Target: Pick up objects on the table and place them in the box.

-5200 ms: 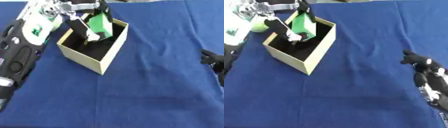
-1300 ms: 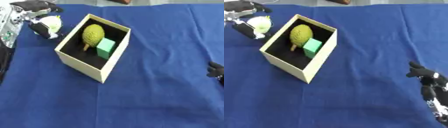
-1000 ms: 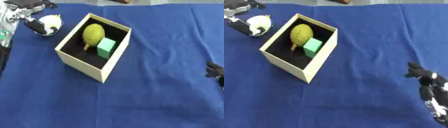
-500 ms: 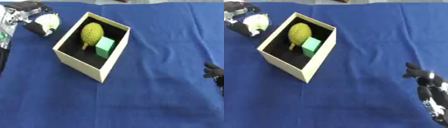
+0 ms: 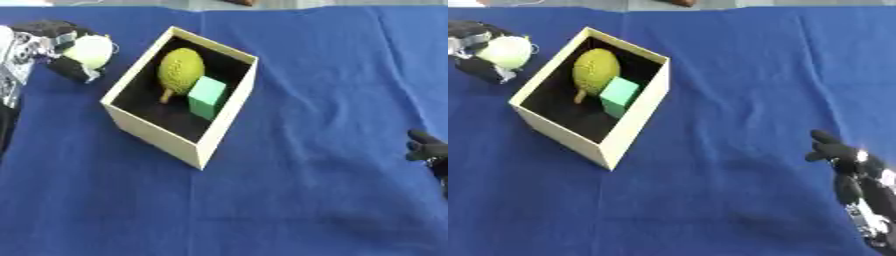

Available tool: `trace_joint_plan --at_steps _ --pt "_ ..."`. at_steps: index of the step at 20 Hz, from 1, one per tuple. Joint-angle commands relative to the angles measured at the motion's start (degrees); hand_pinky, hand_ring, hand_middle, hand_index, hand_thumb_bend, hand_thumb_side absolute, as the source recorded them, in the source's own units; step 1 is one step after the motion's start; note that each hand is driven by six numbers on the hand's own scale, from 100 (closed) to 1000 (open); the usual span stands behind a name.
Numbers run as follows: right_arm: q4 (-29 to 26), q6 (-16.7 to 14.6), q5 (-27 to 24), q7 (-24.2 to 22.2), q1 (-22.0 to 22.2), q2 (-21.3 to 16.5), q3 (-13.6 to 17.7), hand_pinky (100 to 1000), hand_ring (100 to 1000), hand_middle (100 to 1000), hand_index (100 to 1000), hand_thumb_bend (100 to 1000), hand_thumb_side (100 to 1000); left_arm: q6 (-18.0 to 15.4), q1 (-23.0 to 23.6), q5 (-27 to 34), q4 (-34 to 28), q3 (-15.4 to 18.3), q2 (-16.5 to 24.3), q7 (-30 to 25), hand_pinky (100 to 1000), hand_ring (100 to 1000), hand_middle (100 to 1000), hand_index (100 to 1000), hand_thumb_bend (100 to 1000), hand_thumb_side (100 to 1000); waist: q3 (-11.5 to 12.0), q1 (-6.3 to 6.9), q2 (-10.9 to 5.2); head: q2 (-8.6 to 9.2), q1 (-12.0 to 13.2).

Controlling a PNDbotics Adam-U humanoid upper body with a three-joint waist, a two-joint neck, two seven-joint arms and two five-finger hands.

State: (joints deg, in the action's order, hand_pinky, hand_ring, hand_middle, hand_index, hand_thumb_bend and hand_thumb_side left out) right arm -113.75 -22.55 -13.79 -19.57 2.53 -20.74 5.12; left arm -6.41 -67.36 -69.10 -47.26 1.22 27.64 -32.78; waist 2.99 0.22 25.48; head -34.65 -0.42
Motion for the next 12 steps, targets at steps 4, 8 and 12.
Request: trace_joint_plan --at_steps 4,8,12 --pt "-0.84 0.62 0.49 0.07 -0.22 -0.17 -0.04 1000 1000 662 797 100 530 1.78 -1.09 -0.01 0.46 0.86 1.17 0.24 904 897 805 933 182 230 -0.24 0.11 -0.89 1.16 0.09" --pt "-0.84 1.25 0.47 -0.04 -0.37 0.09 -0.14 1000 1000 659 796 100 528 3.23 -1.12 0.24 0.49 0.93 0.87 2.07 851 860 776 905 100 232 -0.38 0.19 -0.8 1.06 -0.02" --pt "-0.84 1.52 0.41 0.02 -0.38 0.21 -0.09 1000 1000 657 795 100 527 3.9 -1.2 1.44 0.11 0.71 0.9 3.49 775 804 716 869 100 240 -0.41 0.28 -0.8 0.66 -0.18"
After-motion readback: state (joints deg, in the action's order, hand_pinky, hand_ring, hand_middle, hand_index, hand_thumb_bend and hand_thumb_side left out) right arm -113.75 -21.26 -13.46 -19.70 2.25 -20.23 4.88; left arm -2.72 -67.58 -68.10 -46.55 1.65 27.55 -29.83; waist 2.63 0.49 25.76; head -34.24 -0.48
